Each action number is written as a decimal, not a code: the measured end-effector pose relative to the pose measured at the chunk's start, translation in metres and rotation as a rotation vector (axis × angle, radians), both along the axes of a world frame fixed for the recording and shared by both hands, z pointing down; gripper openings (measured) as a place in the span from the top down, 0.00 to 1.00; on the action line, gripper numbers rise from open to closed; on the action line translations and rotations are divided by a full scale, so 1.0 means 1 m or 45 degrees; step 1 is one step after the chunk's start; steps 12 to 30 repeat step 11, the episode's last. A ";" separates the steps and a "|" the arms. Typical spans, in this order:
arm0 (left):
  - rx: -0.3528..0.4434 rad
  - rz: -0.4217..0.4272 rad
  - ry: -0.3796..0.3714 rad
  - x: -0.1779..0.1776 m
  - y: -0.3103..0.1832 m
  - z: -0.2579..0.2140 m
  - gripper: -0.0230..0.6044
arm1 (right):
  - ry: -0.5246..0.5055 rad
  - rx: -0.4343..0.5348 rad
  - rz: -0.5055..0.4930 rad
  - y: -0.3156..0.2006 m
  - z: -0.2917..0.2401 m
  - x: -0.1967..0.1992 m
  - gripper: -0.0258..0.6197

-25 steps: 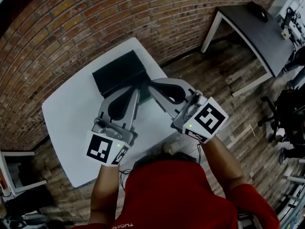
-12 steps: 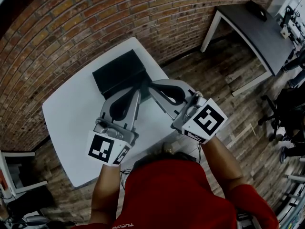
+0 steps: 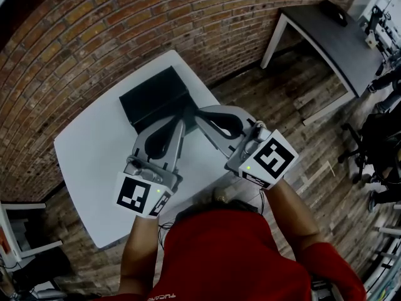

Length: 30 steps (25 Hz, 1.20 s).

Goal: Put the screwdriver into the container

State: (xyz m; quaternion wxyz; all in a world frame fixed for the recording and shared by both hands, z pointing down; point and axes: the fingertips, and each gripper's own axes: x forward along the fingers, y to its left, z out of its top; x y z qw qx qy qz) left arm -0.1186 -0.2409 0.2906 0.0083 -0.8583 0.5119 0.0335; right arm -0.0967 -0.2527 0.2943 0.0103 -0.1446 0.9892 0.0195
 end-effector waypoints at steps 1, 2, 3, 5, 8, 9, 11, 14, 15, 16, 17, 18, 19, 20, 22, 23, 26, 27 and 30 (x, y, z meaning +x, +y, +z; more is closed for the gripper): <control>0.000 0.002 0.000 0.000 0.000 0.000 0.94 | 0.001 0.000 0.001 0.000 0.000 0.000 0.91; 0.000 0.003 0.001 0.001 0.000 0.001 0.94 | 0.003 0.000 0.001 0.000 0.001 0.000 0.91; -0.001 0.005 0.001 0.001 -0.001 0.001 0.94 | 0.004 0.000 0.001 0.000 0.001 0.001 0.91; -0.002 0.007 0.002 0.002 -0.001 0.001 0.94 | 0.005 0.000 0.000 0.000 0.001 0.001 0.91; -0.005 0.009 0.003 0.002 -0.001 0.002 0.94 | 0.008 0.001 -0.002 0.000 0.000 0.001 0.91; -0.006 0.009 0.003 0.002 0.000 0.002 0.94 | 0.008 0.002 -0.002 0.001 0.000 0.001 0.91; -0.006 0.010 0.003 0.003 0.001 0.003 0.94 | 0.006 0.003 -0.002 0.002 0.000 0.001 0.91; -0.006 0.010 0.003 0.003 0.001 0.003 0.94 | 0.006 0.003 -0.002 0.002 0.000 0.001 0.91; -0.006 0.010 0.003 0.003 0.001 0.003 0.94 | 0.006 0.003 -0.002 0.002 0.000 0.001 0.91; -0.006 0.010 0.003 0.003 0.001 0.003 0.94 | 0.006 0.003 -0.002 0.002 0.000 0.001 0.91; -0.006 0.010 0.003 0.003 0.001 0.003 0.94 | 0.006 0.003 -0.002 0.002 0.000 0.001 0.91; -0.006 0.010 0.003 0.003 0.001 0.003 0.94 | 0.006 0.003 -0.002 0.002 0.000 0.001 0.91; -0.006 0.010 0.003 0.003 0.001 0.003 0.94 | 0.006 0.003 -0.002 0.002 0.000 0.001 0.91; -0.006 0.010 0.003 0.003 0.001 0.003 0.94 | 0.006 0.003 -0.002 0.002 0.000 0.001 0.91; -0.006 0.010 0.003 0.003 0.001 0.003 0.94 | 0.006 0.003 -0.002 0.002 0.000 0.001 0.91; -0.006 0.010 0.003 0.003 0.001 0.003 0.94 | 0.006 0.003 -0.002 0.002 0.000 0.001 0.91; -0.006 0.010 0.003 0.003 0.001 0.003 0.94 | 0.006 0.003 -0.002 0.002 0.000 0.001 0.91; -0.006 0.010 0.003 0.003 0.001 0.003 0.94 | 0.006 0.003 -0.002 0.002 0.000 0.001 0.91; -0.006 0.010 0.003 0.003 0.001 0.003 0.94 | 0.006 0.003 -0.002 0.002 0.000 0.001 0.91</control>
